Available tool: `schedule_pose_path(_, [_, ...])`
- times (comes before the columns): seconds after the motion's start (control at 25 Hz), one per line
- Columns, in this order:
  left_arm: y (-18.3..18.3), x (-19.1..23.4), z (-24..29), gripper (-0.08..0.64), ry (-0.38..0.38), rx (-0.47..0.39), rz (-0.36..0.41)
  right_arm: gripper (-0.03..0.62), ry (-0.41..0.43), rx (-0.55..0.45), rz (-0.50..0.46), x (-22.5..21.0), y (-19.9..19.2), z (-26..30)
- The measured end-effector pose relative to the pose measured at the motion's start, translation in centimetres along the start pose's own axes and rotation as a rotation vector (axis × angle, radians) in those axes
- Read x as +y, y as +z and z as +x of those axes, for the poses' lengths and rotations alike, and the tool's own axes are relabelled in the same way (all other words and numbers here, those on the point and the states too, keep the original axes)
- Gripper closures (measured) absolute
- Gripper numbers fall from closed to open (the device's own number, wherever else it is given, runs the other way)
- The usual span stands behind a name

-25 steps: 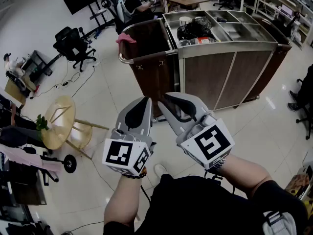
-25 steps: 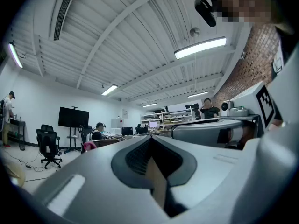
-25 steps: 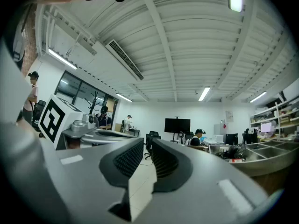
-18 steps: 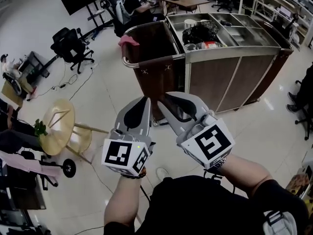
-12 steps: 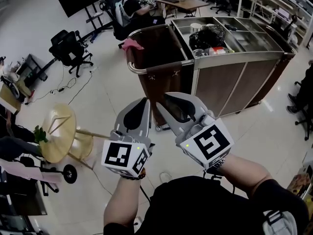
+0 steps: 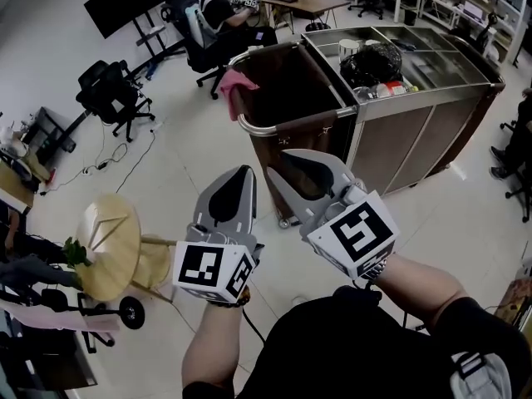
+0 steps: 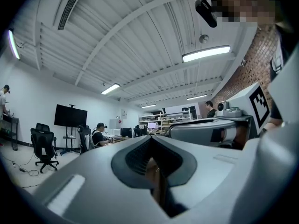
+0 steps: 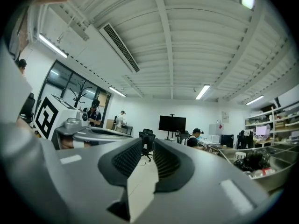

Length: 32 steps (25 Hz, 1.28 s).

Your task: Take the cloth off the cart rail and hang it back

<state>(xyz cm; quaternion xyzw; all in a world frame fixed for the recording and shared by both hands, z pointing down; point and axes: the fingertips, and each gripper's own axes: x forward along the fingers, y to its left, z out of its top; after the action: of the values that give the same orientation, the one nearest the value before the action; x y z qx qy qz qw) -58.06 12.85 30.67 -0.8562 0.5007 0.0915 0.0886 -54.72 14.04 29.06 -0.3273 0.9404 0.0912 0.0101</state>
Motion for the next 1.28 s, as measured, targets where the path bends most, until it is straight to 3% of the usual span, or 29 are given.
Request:
schedule_pose_path(0.2, [0.7, 4.3, -0.3, 0.558, 0.014, -0.007, -0.022, 0.517, 0.014, -0.051, -0.089, 0.1, 1.5, 4.3])
schedule_pose_path(0.56, [-1.5, 7.7, 3.4, 0.558, 0.026, 0.015, -0.019, 0.515, 0.031, -0.050, -0.081, -2.9, 0.2, 8.5])
schedule_pose_path(0.72, [-2.3, 9.6, 6.3, 0.558, 0.043, 0.022, -0.004, 0.511, 0.044, -0.012, -0.032, -5.2, -0.9, 10.6])
schedule_pose_path(0.88, [-4.0, 10.9, 8.8, 0.558, 0.062, 0.029, 0.004, 0.494, 0.078, -0.035, -0.073, -7.9, -2.2, 12.6])
schedule_pose_path(1.28, [-9.4, 15.7, 13.3, 0.558, 0.131, 0.056, 0.000, 0.462, 0.131, -0.011, -0.069, -13.0, -5.8, 18.4])
